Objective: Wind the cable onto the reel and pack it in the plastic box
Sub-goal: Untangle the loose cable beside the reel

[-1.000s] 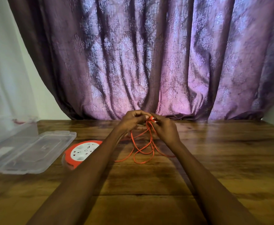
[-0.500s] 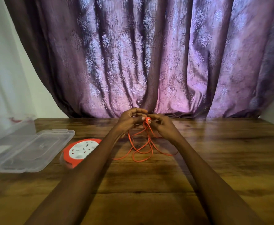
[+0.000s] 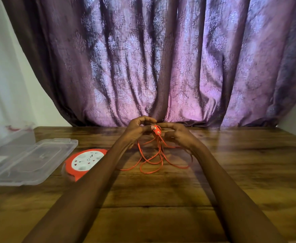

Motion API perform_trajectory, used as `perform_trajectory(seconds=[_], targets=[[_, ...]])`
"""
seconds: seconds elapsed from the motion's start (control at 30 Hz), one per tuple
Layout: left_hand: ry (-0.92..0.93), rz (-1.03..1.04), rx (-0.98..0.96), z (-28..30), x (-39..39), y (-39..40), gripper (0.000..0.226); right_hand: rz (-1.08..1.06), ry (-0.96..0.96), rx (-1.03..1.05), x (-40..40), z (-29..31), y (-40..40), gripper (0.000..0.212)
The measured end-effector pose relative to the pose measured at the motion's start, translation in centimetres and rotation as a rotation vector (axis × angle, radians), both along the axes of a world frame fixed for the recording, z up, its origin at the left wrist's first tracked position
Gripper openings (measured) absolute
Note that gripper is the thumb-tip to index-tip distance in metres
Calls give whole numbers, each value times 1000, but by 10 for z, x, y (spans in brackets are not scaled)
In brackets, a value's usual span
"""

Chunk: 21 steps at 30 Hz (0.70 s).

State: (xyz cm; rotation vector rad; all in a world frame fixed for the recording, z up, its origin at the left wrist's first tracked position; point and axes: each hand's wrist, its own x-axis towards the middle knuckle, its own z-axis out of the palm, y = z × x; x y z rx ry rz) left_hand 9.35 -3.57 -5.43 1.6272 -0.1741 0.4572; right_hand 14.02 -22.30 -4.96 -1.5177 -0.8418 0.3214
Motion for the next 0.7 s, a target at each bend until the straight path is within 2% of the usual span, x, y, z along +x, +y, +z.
perform_trajectory(seconds=[0.07,0.1,0.23,0.37,0.57,0.63,0.7], targets=[[50,-91,-73,0,-3,4,26,32,51,-14,6,0,-5,50],[75,-141,-114,0,-3,6,27,3,-18,-48,6,-2,-3,49],[107,-258,-164,-2,-5,7,30,-127,-517,-197,11,-8,3,33],[123,-271,-44,1,-8,8,35,-234,-937,-292,24,-6,-7,33],[73,-198,331,19,-16,3,29,-343,-1084,-293,23,-3,-10,29],[-13,-77,383,18,-18,-2,26,-390,-1074,-318,23,-1,-8,28],[-128,87,449,14,-18,-9,26,-420,-985,-347,22,0,-7,26]])
